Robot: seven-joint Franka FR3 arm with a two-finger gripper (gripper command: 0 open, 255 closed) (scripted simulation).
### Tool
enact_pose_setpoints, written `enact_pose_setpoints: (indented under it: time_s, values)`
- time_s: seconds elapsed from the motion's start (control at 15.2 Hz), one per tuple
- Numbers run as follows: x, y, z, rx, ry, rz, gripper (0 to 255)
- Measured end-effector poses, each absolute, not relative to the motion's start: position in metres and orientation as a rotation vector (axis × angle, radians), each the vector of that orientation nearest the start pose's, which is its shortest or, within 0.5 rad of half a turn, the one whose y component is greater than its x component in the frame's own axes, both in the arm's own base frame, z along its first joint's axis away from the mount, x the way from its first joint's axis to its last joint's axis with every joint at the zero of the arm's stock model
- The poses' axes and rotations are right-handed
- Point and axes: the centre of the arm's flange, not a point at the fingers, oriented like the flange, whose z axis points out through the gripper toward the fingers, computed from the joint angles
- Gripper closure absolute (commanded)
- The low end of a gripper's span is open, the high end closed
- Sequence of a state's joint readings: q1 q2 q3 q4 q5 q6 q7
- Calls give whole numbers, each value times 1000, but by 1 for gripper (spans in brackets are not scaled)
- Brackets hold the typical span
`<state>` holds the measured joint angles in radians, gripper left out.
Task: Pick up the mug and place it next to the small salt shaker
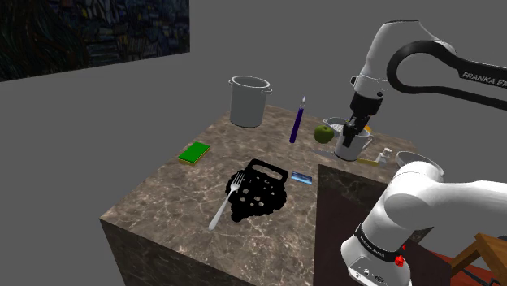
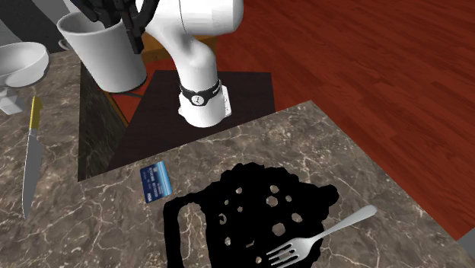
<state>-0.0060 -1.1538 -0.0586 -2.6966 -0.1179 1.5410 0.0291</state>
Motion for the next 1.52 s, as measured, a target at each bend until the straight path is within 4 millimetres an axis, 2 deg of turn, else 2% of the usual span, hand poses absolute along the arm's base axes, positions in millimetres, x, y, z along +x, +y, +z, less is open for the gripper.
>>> enact_pose_setpoints:
  time_s: [0.33, 1.52]
  values:
    - [201, -97, 522, -3204, 100, 4, 255]
    - [182, -333, 520, -3204, 98, 3, 255]
